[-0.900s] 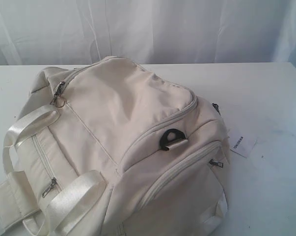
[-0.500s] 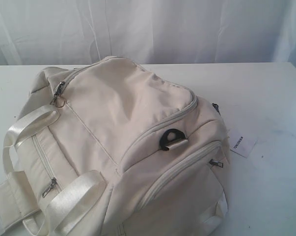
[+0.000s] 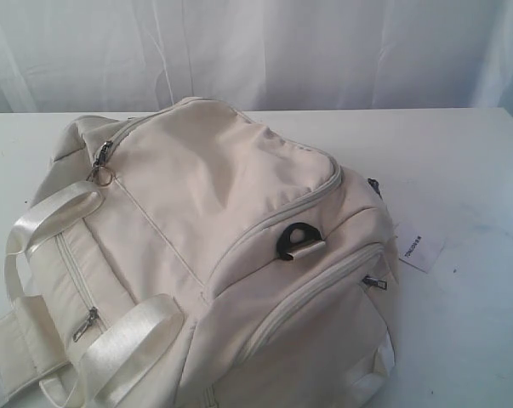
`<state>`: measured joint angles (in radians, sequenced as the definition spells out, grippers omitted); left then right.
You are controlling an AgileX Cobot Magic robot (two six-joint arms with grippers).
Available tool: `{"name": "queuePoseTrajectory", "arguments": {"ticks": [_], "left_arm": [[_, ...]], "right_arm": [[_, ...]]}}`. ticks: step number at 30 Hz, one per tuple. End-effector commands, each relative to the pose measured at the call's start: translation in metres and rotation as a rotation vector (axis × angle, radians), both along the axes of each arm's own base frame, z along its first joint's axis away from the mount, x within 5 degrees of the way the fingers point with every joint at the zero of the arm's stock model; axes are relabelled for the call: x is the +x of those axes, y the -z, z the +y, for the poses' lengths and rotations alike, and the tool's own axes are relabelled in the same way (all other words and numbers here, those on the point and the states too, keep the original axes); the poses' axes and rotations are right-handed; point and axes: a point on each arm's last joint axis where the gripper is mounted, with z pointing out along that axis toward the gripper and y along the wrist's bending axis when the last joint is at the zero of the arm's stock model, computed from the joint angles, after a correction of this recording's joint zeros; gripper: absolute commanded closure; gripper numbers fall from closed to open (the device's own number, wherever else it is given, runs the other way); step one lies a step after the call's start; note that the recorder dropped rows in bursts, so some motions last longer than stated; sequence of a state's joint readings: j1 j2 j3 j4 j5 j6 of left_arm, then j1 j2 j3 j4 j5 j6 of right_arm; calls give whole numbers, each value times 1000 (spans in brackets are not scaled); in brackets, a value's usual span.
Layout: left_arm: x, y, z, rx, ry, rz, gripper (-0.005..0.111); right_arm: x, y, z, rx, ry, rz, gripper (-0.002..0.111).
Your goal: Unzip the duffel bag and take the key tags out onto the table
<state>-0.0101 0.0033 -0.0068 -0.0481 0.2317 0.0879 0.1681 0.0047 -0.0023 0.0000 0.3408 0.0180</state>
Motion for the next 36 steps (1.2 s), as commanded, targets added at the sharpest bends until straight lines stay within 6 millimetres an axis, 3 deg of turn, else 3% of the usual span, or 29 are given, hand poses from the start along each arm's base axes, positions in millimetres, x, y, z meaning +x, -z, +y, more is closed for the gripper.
{"name": "queuePoseTrajectory", "arguments": {"ticks": [1, 15, 20, 30, 36], "left_arm": [[0, 2, 0, -4, 3, 3, 107], [0, 2, 1, 82, 21, -7, 107], [4, -13, 2, 120, 9, -177, 107], [6, -26, 3, 119, -13, -323, 107], [4, -48, 5, 117, -48, -555, 107]], "right_arm": [[0, 0, 0, 6, 10, -7, 108], [0, 0, 0, 6, 10, -7, 108], [0, 0, 0, 6, 10, -7, 108], [0, 0, 0, 6, 10, -7, 108], [0, 0, 0, 6, 10, -8, 108]]}}
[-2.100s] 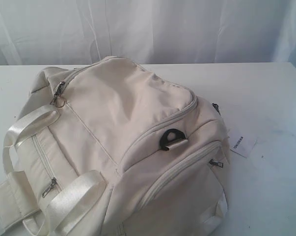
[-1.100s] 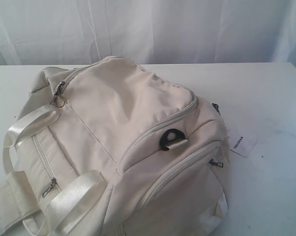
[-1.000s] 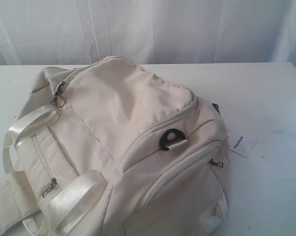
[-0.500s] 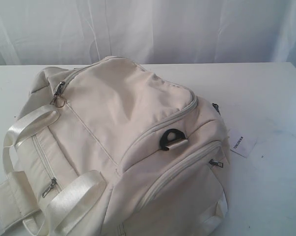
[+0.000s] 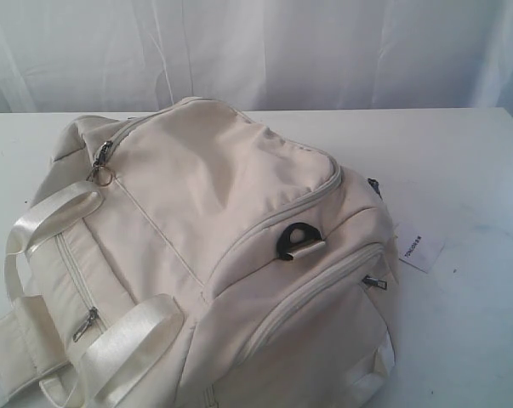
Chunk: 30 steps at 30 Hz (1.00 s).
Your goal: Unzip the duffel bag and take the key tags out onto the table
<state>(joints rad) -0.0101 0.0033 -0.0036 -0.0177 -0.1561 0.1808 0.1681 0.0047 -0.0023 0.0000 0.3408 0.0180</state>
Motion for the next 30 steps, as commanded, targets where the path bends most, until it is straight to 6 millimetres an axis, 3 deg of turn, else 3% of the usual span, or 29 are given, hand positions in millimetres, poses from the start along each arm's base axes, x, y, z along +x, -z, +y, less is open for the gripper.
{"name": "queuePoseTrajectory", "arguments": {"ticks": [1, 8, 12, 19, 26, 30], "left_arm": [[-3, -19, 2, 0, -19, -225, 107], [-8, -34, 5, 37, -65, -401, 107], [-9, -35, 11, -69, -111, -404, 107], [-12, -64, 14, -126, -122, -474, 107], [4, -92, 6, -139, -33, -440, 107], [18, -105, 2, -263, 27, -326, 107]], "right_arm": [[0, 0, 0, 6, 10, -8, 108], [0, -2, 0, 9, 10, -24, 108], [1, -4, 0, 13, 10, -52, 108], [1, -6, 0, 16, 10, -70, 108], [2, -9, 0, 23, 9, -107, 108], [2, -9, 0, 23, 9, -107, 108]]}}
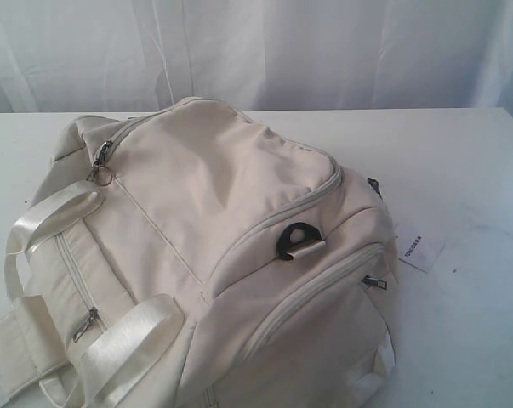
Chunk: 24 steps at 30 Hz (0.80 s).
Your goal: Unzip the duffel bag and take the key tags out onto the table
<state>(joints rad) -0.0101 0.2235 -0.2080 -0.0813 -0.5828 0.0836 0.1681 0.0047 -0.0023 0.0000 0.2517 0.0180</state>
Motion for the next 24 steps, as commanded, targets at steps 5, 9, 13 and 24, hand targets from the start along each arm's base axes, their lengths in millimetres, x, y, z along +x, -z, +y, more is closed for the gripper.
{"name": "queuePoseTrajectory", "arguments": {"ticks": [5, 9, 13, 24], "left_arm": [[26, -7, -7, -32, 78, 508, 107], [31, 4, -8, 166, 66, 666, 107], [31, 4, -10, 204, 87, 667, 107], [21, -2, -14, 236, 130, 583, 107]], "right_arm": [[0, -2, 0, 125, 24, -15, 108], [1, -9, 0, 289, 34, -59, 108], [1, -19, 0, 375, 26, -160, 108], [-4, -45, -2, 572, -22, -410, 108]]}}
